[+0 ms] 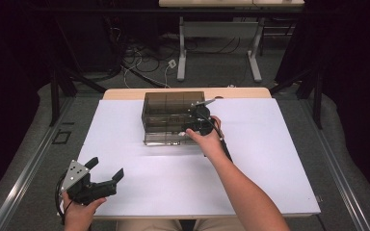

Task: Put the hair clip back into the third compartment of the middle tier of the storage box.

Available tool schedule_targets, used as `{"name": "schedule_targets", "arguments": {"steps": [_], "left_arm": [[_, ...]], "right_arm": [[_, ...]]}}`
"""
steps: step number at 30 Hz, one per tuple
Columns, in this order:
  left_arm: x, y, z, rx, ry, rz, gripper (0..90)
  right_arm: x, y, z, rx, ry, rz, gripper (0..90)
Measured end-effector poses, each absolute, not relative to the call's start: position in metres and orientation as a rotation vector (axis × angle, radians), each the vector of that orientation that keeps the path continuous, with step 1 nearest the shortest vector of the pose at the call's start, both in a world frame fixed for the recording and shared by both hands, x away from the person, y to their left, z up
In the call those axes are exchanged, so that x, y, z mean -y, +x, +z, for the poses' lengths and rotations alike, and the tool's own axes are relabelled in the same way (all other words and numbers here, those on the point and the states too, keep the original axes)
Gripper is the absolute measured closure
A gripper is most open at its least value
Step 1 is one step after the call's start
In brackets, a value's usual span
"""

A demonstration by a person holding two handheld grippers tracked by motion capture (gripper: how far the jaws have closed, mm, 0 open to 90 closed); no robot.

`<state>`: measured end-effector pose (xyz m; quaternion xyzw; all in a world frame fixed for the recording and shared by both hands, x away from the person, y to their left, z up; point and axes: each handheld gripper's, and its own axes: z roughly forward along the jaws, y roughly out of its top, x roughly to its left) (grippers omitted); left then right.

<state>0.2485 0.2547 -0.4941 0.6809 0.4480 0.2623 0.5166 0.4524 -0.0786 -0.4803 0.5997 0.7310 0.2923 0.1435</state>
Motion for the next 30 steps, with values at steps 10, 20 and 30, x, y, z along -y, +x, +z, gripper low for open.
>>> {"name": "schedule_targets", "arguments": {"steps": [10,20,30], "left_arm": [[-0.255,0.249,-0.495,-1.084,1.629,0.629,0.6],[-0.255,0.249,-0.495,-1.082,1.633,0.628,0.6],[-0.255,0.247,-0.494,-1.08,1.633,0.633,0.6]], "right_arm": [[0.078,0.45,-0.477,-2.089,1.725,0.876,25.5],[0.075,0.445,-0.472,-2.089,1.668,0.922,15.4],[0.074,0.432,-0.463,-2.066,1.584,0.941,4.8]]}}
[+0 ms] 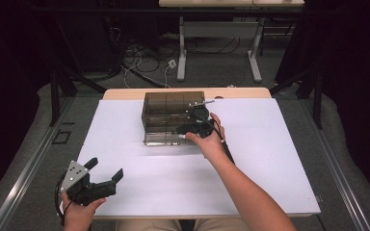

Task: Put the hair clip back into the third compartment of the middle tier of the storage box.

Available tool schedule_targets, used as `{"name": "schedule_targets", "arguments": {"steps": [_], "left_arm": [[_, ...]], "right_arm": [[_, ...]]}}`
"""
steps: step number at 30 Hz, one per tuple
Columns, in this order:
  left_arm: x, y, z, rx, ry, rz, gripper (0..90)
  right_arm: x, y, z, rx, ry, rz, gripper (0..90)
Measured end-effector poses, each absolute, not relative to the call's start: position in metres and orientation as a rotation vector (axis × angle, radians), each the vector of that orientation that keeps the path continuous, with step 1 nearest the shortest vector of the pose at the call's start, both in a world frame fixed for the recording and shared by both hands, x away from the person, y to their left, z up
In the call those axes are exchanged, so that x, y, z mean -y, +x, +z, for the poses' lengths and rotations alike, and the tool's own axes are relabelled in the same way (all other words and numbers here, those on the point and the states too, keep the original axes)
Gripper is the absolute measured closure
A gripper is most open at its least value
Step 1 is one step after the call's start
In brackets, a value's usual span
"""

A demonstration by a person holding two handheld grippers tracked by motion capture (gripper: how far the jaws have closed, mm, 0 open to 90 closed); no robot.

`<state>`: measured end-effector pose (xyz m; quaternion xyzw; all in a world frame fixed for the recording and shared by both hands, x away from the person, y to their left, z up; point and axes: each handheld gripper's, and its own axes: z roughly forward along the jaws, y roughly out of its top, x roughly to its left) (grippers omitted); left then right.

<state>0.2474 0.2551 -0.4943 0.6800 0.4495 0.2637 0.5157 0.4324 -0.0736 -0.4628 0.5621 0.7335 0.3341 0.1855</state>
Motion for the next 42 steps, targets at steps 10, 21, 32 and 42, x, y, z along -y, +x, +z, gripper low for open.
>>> {"name": "schedule_targets", "arguments": {"steps": [10,21,32,42], "left_arm": [[-0.255,0.247,-0.494,-1.077,1.633,0.633,0.6],[-0.254,0.247,-0.494,-1.073,1.638,0.63,0.6],[-0.254,0.248,-0.495,-1.071,1.646,0.627,0.7],[-0.253,0.248,-0.495,-1.073,1.646,0.622,0.7]], "right_arm": [[0.074,0.417,-0.455,-2.043,1.445,0.974,0.0],[0.081,0.4,-0.452,-2.043,1.377,1.027,0.0],[0.087,0.377,-0.447,-2.039,1.264,1.077,0.0],[0.098,0.357,-0.444,-2.033,1.224,1.135,0.0]]}}
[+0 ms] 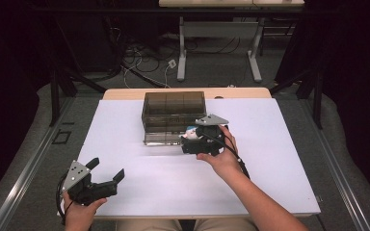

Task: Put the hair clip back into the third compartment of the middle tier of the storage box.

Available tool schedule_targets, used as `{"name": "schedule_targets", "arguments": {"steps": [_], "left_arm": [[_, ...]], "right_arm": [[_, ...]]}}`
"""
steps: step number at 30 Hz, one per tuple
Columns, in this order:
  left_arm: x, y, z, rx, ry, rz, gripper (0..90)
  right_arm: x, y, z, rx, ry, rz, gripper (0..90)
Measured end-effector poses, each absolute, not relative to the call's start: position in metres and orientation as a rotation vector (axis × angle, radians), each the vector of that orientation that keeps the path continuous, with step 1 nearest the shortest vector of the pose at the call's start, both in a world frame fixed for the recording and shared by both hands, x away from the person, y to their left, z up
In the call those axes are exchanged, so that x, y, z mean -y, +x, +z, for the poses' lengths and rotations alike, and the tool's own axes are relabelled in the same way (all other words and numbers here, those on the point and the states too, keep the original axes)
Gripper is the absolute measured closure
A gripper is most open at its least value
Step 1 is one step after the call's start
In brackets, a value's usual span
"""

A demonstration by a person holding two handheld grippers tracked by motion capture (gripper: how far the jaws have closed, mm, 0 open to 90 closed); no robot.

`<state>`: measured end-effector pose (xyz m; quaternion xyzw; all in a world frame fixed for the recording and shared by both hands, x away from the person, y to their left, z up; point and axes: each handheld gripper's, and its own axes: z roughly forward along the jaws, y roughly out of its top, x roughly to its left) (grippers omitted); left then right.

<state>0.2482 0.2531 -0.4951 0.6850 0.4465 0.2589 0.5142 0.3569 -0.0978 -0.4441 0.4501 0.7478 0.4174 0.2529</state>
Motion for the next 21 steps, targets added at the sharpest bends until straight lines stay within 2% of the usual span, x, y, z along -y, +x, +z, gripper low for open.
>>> {"name": "schedule_targets", "arguments": {"steps": [21], "left_arm": [[-0.251,0.248,-0.495,-1.069,1.65,0.624,0.6]], "right_arm": [[0.146,0.308,-0.452,-1.953,1.17,1.204,0.0]]}}
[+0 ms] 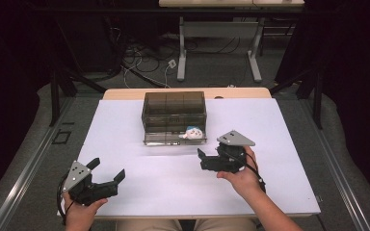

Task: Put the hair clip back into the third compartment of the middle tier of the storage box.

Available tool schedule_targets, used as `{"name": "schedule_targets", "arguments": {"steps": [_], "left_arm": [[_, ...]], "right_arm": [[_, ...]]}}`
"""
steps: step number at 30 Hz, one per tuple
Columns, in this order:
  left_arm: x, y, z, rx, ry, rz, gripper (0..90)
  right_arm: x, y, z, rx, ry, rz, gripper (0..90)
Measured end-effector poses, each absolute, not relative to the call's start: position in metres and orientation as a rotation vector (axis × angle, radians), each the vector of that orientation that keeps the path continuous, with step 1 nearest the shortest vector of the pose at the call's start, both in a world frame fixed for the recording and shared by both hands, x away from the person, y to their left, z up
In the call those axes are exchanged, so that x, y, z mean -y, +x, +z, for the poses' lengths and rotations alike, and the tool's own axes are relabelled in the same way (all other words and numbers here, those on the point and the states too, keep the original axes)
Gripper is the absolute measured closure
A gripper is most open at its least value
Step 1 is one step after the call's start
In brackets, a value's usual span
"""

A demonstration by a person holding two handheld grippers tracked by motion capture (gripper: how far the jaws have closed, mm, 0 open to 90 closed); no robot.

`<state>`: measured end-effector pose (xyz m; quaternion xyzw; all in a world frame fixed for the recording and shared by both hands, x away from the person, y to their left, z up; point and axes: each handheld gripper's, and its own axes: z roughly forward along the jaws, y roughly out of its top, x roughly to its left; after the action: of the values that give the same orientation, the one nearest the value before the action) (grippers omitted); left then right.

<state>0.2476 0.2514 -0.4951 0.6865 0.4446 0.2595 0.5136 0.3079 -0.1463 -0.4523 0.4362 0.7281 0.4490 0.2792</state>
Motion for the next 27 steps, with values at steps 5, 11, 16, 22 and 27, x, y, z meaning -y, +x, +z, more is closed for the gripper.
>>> {"name": "schedule_targets", "arguments": {"steps": [5,11,16,22,27], "left_arm": [[-0.25,0.248,-0.495,-1.071,1.647,0.623,0.7],[-0.25,0.248,-0.496,-1.07,1.65,0.622,0.7],[-0.25,0.248,-0.496,-1.073,1.649,0.621,0.6],[-0.25,0.248,-0.496,-1.076,1.638,0.625,0.7],[-0.252,0.248,-0.495,-1.079,1.645,0.621,0.7]], "right_arm": [[0.157,0.301,-0.456,-1.947,1.165,1.203,0.0],[0.169,0.295,-0.459,-1.929,1.173,1.202,0.0],[0.177,0.29,-0.461,-1.907,1.187,1.206,0.0],[0.191,0.284,-0.465,-1.877,1.224,1.202,0.0],[0.205,0.28,-0.469,-1.849,1.254,1.198,0.0]]}}
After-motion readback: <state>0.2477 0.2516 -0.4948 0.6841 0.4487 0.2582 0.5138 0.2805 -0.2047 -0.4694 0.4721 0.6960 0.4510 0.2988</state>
